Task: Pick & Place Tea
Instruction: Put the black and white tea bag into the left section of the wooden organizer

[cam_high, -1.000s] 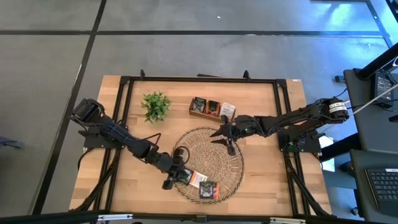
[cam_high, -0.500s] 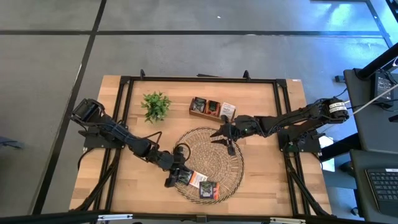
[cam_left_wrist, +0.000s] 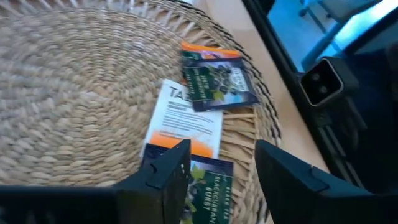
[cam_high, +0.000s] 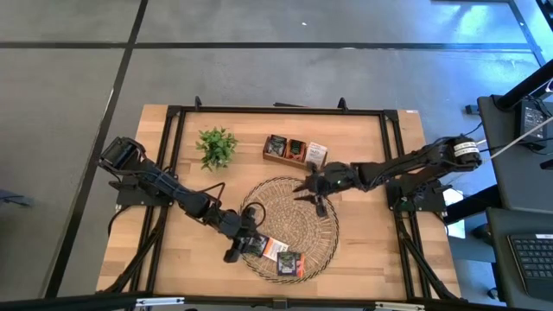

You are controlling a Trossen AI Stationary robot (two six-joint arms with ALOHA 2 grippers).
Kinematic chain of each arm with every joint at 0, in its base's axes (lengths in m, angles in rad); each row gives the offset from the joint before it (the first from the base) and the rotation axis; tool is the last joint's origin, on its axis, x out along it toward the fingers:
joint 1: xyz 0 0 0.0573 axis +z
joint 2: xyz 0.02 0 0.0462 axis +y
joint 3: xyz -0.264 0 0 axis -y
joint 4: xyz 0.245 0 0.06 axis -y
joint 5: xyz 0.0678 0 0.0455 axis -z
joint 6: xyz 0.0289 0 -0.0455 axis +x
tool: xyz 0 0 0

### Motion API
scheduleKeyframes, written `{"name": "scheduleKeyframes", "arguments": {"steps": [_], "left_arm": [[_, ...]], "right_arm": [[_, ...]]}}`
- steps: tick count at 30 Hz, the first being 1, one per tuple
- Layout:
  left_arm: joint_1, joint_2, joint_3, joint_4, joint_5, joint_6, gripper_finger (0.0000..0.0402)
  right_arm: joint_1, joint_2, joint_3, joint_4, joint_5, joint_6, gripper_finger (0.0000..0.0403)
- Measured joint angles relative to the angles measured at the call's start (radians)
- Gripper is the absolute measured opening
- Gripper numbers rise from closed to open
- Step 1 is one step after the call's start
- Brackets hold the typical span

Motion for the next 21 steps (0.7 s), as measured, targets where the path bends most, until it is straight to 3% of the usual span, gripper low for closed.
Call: {"name": "scheduleKeyframes", "arguments": {"steps": [8, 14, 21], "left_arm": [[-0.001, 0.000, 0.000, -0.010, 0.041, 0.042, 0.0181], [0.000, 0.000, 0.000, -0.047, -0.053, 0.072, 0.0173], [0.000, 0.016, 0.000, -0.058, -0.061, 0.072, 0.0159]], "right_arm": [[0.088, 0.173, -0.002, -0.021, -0.003, 0.001, 0.0120], [0.098, 0.247, -0.002, -0.019, -0.002, -0.001, 0.0120], [0.099, 0.290, 0.001, -0.007, 0.073, -0.024, 0.0120]]}}
